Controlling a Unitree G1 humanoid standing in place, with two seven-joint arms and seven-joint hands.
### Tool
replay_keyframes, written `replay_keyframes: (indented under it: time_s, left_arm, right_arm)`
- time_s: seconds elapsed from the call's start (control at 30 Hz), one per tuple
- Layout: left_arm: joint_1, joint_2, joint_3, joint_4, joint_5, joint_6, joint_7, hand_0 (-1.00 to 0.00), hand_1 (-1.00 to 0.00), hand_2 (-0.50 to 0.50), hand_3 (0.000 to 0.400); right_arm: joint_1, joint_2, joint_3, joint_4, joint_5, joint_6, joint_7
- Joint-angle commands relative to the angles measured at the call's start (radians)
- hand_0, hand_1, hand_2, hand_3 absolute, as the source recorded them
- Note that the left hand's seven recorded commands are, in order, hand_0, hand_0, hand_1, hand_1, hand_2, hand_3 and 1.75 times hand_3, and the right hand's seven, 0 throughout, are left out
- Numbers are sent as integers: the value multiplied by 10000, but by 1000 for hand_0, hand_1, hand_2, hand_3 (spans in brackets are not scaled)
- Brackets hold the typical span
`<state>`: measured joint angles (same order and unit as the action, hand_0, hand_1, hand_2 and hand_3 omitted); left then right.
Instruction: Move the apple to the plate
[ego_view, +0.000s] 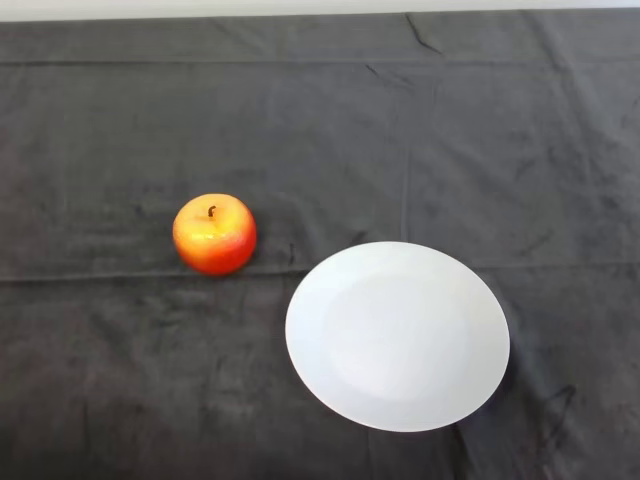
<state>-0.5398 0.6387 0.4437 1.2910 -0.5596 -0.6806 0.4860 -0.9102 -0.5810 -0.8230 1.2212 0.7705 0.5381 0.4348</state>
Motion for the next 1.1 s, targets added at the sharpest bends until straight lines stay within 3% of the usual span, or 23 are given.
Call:
replay_keyframes:
  time_s: [0.03, 0.3, 0.43, 0.53, 0.83, 1.1]
  left_arm:
    - [-75, 197, -78, -602, 397, 14, -74, 0, 0, 0, 0]
    - [-932, -97, -638, -722, 1233, 120, 339, 0, 0, 0, 0]
    - [-1492, -736, -1325, -990, 1962, -71, 394, 0, 0, 0, 0]
    - [-1706, -1392, -1929, -1246, 2529, -374, 111, 0, 0, 0, 0]
    - [-1920, -3015, -3513, -1655, 3644, -1061, -1956, 0, 0, 0, 0]
    - [-1943, -3820, -4394, -1554, 3800, -1316, -4226, 0, 0, 0, 0]
  right_arm:
    - [363, -205, -60, 143, 71, -70, 27]
    - [365, -203, -60, 138, 71, -70, 26]
    - [366, -201, -59, 134, 71, -70, 25]
    - [368, -199, -59, 130, 71, -71, 23]
    - [378, -187, -56, 107, 71, -73, 17]
    - [386, -178, -53, 86, 71, -74, 10]
